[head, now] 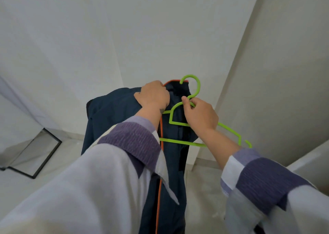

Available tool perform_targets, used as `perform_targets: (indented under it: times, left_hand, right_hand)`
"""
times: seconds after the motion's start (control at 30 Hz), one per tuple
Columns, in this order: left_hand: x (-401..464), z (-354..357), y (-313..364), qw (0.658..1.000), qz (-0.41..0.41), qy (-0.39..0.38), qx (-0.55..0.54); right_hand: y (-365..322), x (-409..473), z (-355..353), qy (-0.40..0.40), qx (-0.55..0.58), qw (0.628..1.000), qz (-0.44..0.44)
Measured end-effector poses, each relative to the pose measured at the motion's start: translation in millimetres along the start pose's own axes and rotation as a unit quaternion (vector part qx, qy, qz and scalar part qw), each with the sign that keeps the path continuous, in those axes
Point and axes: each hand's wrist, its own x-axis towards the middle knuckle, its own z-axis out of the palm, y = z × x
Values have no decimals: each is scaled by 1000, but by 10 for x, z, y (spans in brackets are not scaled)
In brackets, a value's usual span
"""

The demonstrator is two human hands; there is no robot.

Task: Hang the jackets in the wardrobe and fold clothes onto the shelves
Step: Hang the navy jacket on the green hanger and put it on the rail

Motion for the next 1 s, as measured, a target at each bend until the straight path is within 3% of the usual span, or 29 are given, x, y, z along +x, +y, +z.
perform_targets:
  times: [0.2, 0.4, 0.5, 0.67, 0.8, 1.0]
  left_hand:
    - [-379, -539, -155, 987, 19, 87, -136]
    - [-777, -921, -359, 949, -78, 48, -302]
    - [-879, -1050, -529, 957, -55, 5, -286]
    - [-995, -1229, -808, 978, 25, 3, -206]
    - [-1131, -1210, -924, 958, 42, -55, -277]
    - [-1177, -1154, -878, 969, 5, -76, -235]
  right_hand:
    - [-268, -336, -254, 25, 31, 999, -23]
    - [-488, -704, -505, 45, 38, 998, -39]
    - [-548, -859, -625, 58, 39, 997, -40]
    - [-580, -1029, -830, 85, 33, 995, -45]
    - [-605, -1149, -888, 86, 23, 995, -32]
    - [-635, -1247, -845, 74, 26, 996, -30]
